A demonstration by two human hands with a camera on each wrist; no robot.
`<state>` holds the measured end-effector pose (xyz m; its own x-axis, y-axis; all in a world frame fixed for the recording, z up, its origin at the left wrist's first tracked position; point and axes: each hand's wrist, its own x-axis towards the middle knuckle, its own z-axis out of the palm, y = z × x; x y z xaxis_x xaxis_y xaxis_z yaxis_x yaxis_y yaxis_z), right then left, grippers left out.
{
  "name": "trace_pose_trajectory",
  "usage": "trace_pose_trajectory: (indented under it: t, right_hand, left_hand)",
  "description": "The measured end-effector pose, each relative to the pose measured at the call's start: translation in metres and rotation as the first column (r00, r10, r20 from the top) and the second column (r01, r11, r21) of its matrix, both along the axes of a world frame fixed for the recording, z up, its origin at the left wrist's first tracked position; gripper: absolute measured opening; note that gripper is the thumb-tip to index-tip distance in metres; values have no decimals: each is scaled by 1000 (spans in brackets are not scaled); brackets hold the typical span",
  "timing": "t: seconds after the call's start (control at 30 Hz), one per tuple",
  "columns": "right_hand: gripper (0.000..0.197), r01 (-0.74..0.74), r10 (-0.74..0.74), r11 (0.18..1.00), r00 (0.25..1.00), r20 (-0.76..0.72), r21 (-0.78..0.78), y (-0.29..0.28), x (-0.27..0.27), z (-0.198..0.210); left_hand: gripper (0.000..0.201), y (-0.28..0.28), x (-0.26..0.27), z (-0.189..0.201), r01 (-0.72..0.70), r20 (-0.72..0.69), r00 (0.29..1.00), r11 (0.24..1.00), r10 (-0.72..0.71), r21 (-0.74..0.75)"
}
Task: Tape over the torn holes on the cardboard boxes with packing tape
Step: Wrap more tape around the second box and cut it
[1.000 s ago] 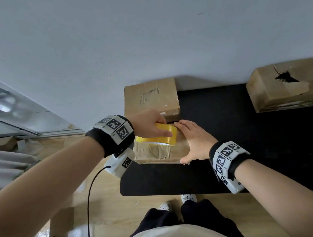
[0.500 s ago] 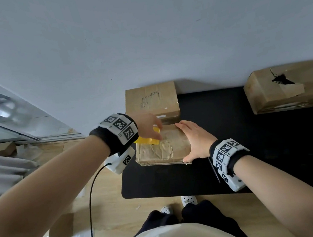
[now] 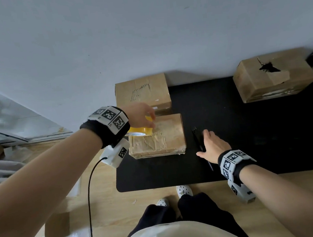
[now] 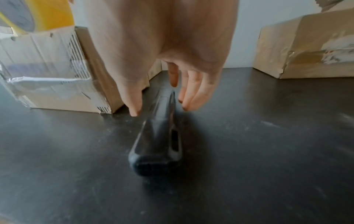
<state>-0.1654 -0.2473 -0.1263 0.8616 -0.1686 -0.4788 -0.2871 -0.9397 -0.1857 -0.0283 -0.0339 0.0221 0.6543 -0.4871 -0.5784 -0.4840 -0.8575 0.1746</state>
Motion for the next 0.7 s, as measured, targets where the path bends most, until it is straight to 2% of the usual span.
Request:
trace_pose_trajectory:
  t: [0.3,0.5,0.6,0.67,0.7]
  right_hand:
    - [41,126,-125,992,990,-63,8,3,-7,-6]
    - [40,202,-190,950,979,-70,237,-20,-1,31]
    - [39,198,-227,860,974,5,470,-25,1,53]
    - [31,205,-245,754,969,-22,624,-21,1,68]
    - [27,227,-252,674,965,-70,703,-16,0,75]
  left_hand:
    - [33,-1,0,1,26,33,999,1000,-27,13]
    - [32,-5,-1,2,79,28,996,995,-81,64]
    - [34,-7,-1,0,101,27,994,990,-104,96]
    - [35,-8,0,-1,98,19,995,990,-100,99]
    - [35,-8,0,-2,97,17,995,991,-99,98]
